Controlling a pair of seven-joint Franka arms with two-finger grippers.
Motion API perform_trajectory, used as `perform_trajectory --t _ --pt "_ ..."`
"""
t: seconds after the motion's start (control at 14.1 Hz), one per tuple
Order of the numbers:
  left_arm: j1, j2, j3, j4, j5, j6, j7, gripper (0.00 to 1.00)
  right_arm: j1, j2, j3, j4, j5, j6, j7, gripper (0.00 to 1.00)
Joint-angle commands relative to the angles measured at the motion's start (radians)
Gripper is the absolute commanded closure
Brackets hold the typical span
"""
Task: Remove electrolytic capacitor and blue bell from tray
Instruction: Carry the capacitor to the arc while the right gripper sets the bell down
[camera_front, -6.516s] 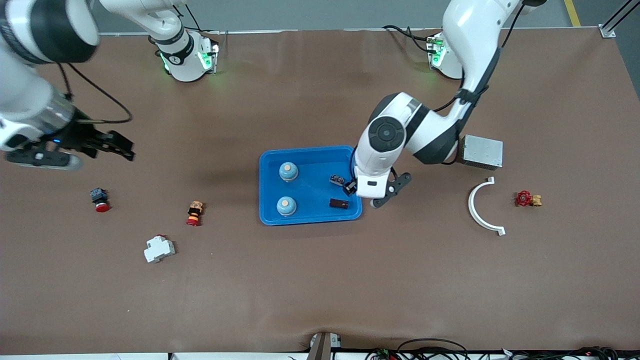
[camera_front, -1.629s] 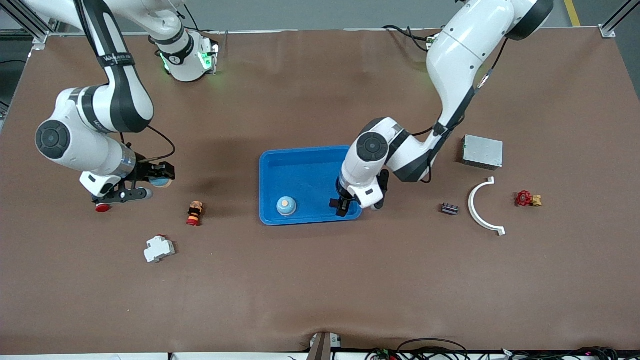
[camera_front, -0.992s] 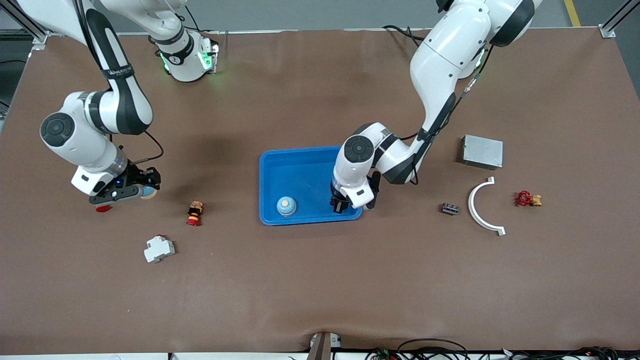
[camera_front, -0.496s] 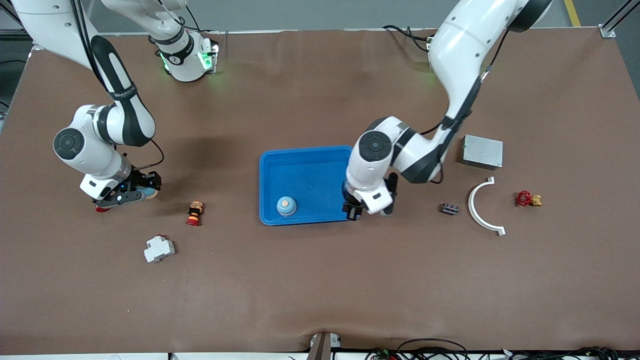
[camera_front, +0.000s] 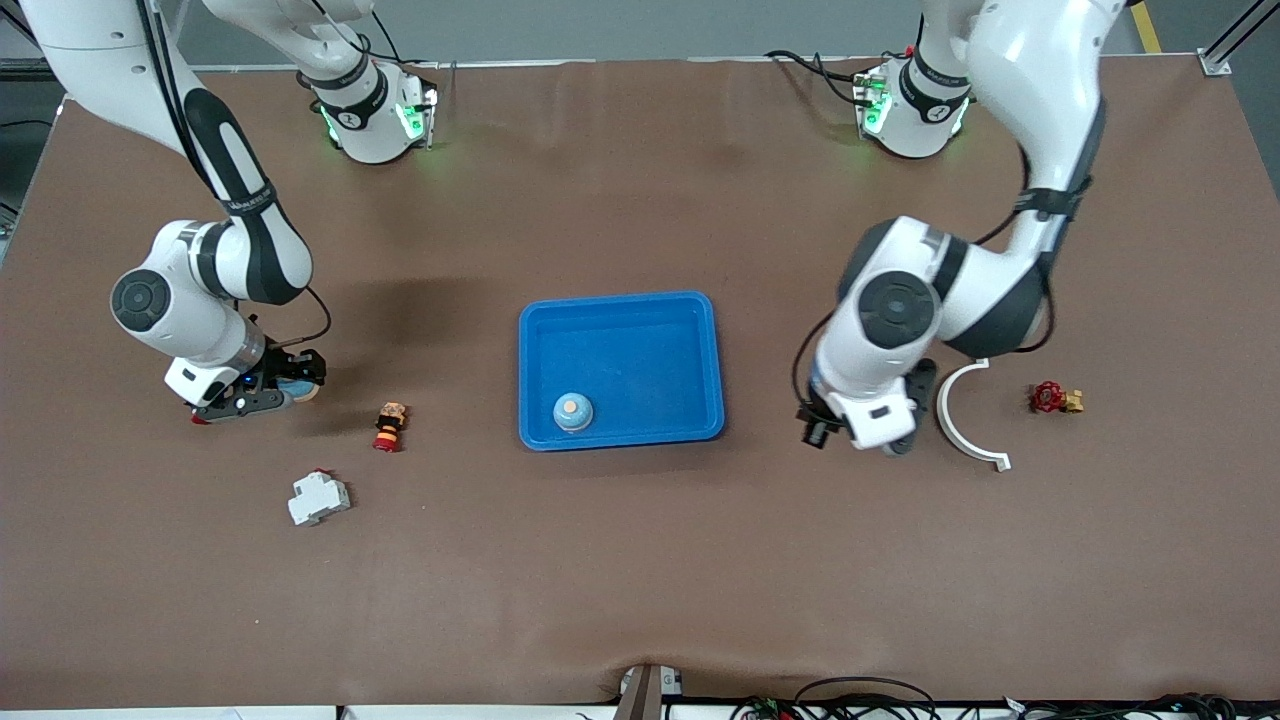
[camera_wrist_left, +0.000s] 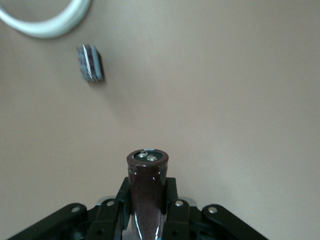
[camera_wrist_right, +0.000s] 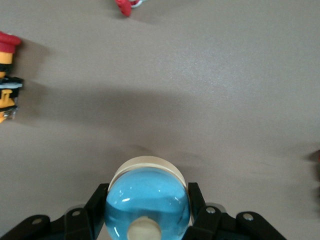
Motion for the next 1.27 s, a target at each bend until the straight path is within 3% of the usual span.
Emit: perform_trajectory --t 0.0,0.35,1.2 --pt "0.108 -0.083 -0.021 -0.102 -0.036 -0.026 0.196 1.00 -0.030 0.051 0.022 0.054 0.097 -0.010 -0.090 1.00" --pt "0.220 -0.050 -0.018 -0.108 -0.025 -0.037 0.409 1.00 -0.030 0.071 0.019 0.068 0.139 -0.008 -0.139 1.00" --pt "0.297 -0.022 -0.010 -0.145 0.045 -0.032 0.546 1.00 -0.043 0.161 0.013 0.140 0.127 -0.007 -0.133 1.00"
